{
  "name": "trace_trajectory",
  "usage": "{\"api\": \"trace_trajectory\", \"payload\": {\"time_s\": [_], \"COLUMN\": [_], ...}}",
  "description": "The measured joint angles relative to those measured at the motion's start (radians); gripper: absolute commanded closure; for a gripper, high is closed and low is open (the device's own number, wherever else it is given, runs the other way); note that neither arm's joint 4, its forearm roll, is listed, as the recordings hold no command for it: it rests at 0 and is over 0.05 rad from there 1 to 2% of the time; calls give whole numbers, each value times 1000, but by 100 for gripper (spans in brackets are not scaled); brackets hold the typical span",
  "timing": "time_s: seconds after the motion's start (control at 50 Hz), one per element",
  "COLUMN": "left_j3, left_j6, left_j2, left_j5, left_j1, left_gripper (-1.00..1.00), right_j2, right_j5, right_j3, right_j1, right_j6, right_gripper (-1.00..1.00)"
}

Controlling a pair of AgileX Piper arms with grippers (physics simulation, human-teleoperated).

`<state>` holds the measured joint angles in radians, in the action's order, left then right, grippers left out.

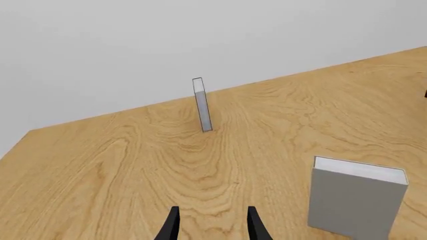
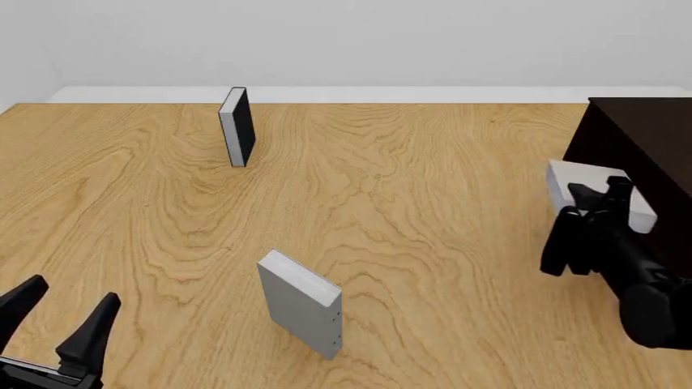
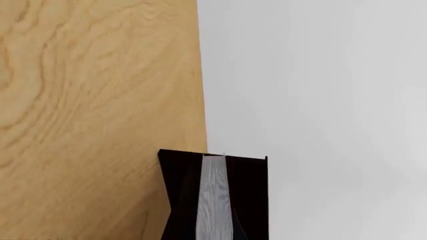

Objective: Pick up the book on the right and place it on the cabinet shelf.

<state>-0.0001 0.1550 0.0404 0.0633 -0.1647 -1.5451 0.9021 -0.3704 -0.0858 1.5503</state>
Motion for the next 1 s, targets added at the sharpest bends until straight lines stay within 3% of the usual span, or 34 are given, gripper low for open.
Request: {"api": "trace_trajectory", "payload": {"time_s": [1.0], "left_j3": [0], "left_j6": [9], "left_j2": [18], "left_j5": [-8], "left_j1": [-6], "left_gripper": [-100], "right_j2": [-119], "right_j5": [28], "right_j3": [-98], "right_j1": [-144], "right_j6": [-39], "right_gripper": [100]}}
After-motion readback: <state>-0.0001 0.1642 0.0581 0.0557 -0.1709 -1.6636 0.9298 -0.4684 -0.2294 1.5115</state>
